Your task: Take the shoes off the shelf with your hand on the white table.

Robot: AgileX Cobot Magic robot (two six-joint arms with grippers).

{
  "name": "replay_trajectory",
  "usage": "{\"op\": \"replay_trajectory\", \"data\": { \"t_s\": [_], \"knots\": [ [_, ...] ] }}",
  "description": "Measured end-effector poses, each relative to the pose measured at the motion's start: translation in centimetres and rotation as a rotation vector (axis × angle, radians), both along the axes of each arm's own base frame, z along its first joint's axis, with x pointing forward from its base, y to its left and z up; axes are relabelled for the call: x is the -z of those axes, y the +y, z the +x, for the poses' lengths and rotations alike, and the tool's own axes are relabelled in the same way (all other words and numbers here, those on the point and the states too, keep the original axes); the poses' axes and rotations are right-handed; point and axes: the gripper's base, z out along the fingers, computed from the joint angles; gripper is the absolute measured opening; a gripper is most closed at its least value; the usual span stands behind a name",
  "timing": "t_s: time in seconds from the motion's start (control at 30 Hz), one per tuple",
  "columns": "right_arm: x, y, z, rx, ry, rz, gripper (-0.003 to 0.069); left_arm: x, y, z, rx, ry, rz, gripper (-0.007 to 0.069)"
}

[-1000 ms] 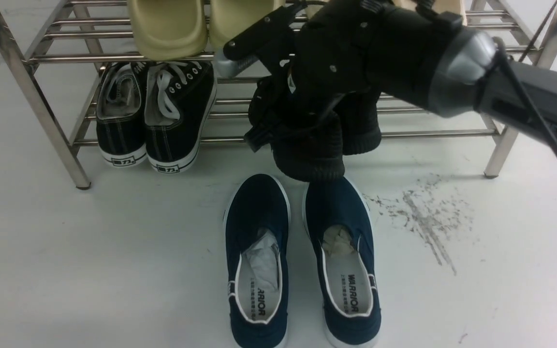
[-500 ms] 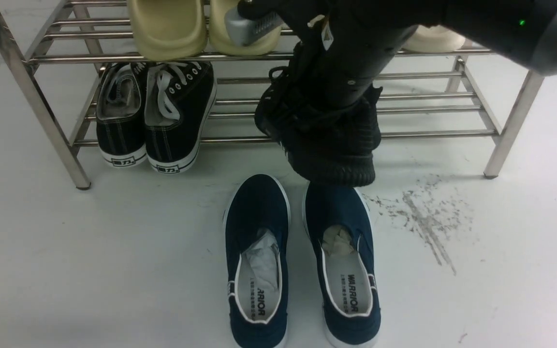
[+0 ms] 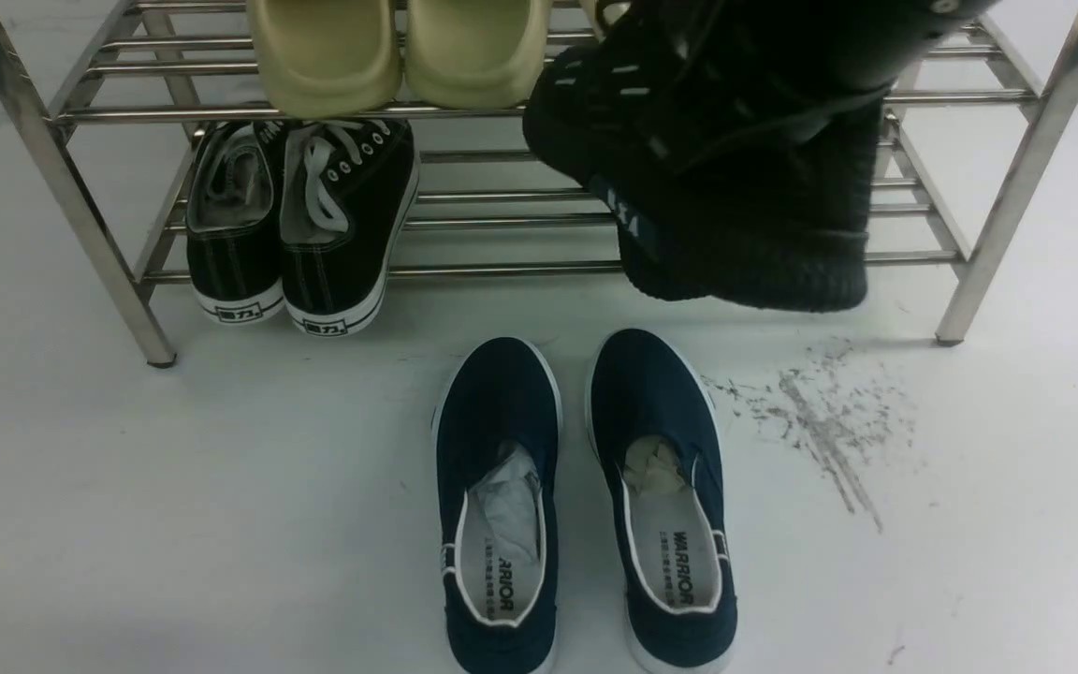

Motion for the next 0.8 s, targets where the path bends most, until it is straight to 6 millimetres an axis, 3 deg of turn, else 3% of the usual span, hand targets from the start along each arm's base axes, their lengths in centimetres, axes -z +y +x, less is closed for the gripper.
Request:
{"op": "replay_trajectory", "data": {
  "t_s": [0.17, 0.43, 0.5, 0.53, 0.57, 0.6, 0.63, 0.8],
  "knots": [
    [-0.2, -3.0, -2.9, 0.048, 0.018, 0.023, 0.0010, 0.0, 0.0, 0.0, 0.000, 0.000, 0.000, 0.0242],
    [2.9, -8.8, -7.3, 0.269, 0.071, 0.008, 0.0013, 0.0, 0.0, 0.0, 0.000, 0.000, 0.000, 0.0242],
    [4.3, -10.6, -8.6, 0.343, 0.074, 0.012, 0.0013, 0.0, 0.0, 0.0, 0.000, 0.000, 0.000, 0.0242],
    [4.5, -10.6, -8.6, 0.348, 0.078, 0.006, 0.0013, 0.0, 0.0, 0.0, 0.000, 0.000, 0.000, 0.0242],
    [5.9, -11.5, -9.1, 0.379, 0.080, 0.001, 0.0013, 0.0, 0.0, 0.0, 0.000, 0.000, 0.000, 0.0242],
    [6.1, -11.4, -9.1, 0.382, 0.083, -0.004, 0.0013, 0.0, 0.0, 0.0, 0.000, 0.000, 0.000, 0.0242],
    [7.9, -11.8, -9.3, 0.396, 0.088, -0.028, 0.0013, 0.0, 0.0, 0.0, 0.000, 0.000, 0.000, 0.0242],
    [12.3, -11.5, -8.9, 0.406, 0.100, -0.058, 0.0013, 0.0, 0.0, 0.0, 0.000, 0.000, 0.000, 0.0242]
  ]
}}
